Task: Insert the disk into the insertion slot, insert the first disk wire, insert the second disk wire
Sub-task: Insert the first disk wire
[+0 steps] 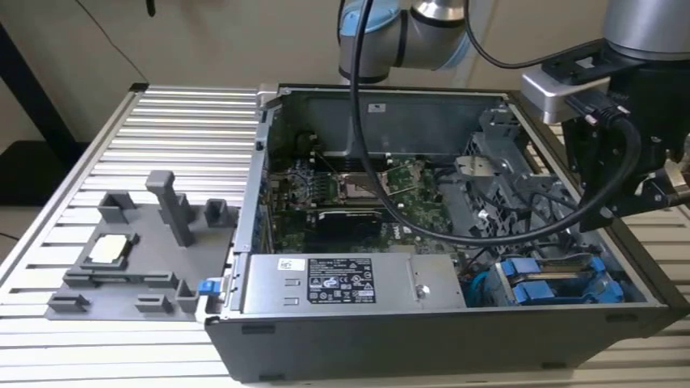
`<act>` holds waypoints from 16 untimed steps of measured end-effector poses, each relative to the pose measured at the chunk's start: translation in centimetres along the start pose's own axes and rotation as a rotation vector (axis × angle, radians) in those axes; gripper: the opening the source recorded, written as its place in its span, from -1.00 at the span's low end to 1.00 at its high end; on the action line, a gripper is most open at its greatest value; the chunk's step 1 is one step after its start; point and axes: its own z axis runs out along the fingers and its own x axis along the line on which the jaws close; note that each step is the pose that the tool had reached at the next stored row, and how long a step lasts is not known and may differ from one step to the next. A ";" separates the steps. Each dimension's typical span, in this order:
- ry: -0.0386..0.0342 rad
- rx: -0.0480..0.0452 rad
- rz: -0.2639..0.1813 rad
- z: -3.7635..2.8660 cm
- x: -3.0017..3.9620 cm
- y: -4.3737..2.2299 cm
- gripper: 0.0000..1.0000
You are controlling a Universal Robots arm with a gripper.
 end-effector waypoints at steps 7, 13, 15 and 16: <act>-0.0065 -0.0828 -0.006 0.50 0.10 -1.73 -0.62; -0.0126 -0.1581 -0.012 0.92 0.19 -3.13 -0.62; -0.0146 -0.1848 -0.014 1.05 0.22 -3.59 -0.62; -0.0156 -0.1969 -0.014 1.12 0.23 -3.80 -0.62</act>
